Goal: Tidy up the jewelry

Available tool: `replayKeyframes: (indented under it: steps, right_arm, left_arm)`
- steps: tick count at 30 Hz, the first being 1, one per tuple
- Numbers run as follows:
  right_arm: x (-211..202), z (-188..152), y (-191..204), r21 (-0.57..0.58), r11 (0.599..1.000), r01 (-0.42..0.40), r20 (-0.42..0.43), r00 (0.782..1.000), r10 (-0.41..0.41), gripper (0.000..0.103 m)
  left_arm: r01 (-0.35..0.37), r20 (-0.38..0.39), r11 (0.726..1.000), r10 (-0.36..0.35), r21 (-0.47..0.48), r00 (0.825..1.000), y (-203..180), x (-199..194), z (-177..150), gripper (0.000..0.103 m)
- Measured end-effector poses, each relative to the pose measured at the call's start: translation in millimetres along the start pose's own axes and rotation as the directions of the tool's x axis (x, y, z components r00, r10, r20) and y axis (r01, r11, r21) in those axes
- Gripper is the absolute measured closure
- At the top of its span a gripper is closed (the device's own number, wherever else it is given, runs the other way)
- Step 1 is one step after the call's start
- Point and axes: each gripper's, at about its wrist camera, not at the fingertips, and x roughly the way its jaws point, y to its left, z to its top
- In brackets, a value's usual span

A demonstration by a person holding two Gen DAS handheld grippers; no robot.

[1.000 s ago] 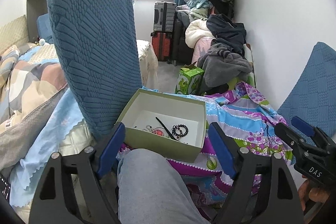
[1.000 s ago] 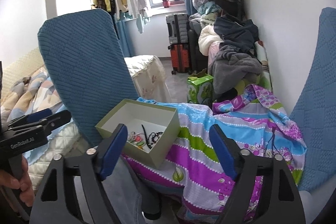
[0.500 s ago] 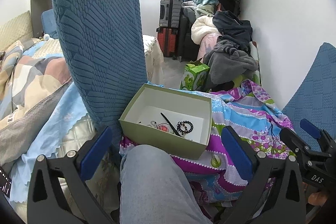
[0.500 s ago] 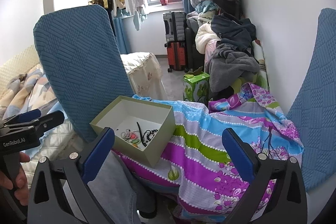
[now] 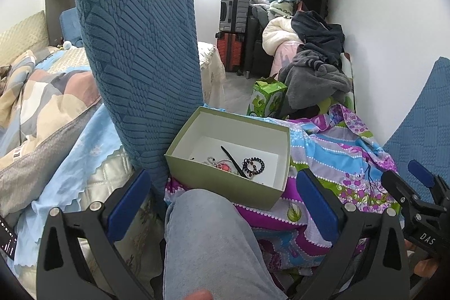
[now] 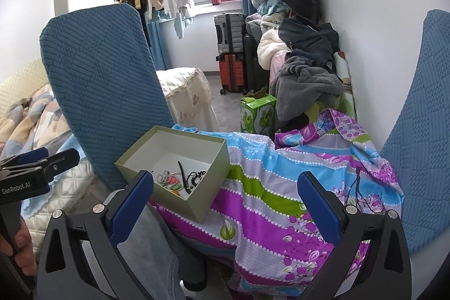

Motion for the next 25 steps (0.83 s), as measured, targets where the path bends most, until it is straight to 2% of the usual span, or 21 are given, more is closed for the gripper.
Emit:
replayKeyframes:
  steps: [5, 25]
  right_arm:
    - [-1.1, -0.7, -0.6, 0.000, 1.000, 0.005, -0.002, 1.000, -0.005, 0.000]
    - [-1.7, -1.6, 1.3, -0.004, 1.000, 0.007, 0.002, 1.000, -0.007, 0.000]
  left_arm:
    - [0.018, -0.003, 1.000, -0.018, 0.011, 1.000, -3.1, -0.3, -0.9, 0.000]
    - [0.015, 0.003, 1.000, -0.015, 0.013, 1.000, -4.1, -2.4, -1.3, 0.000]
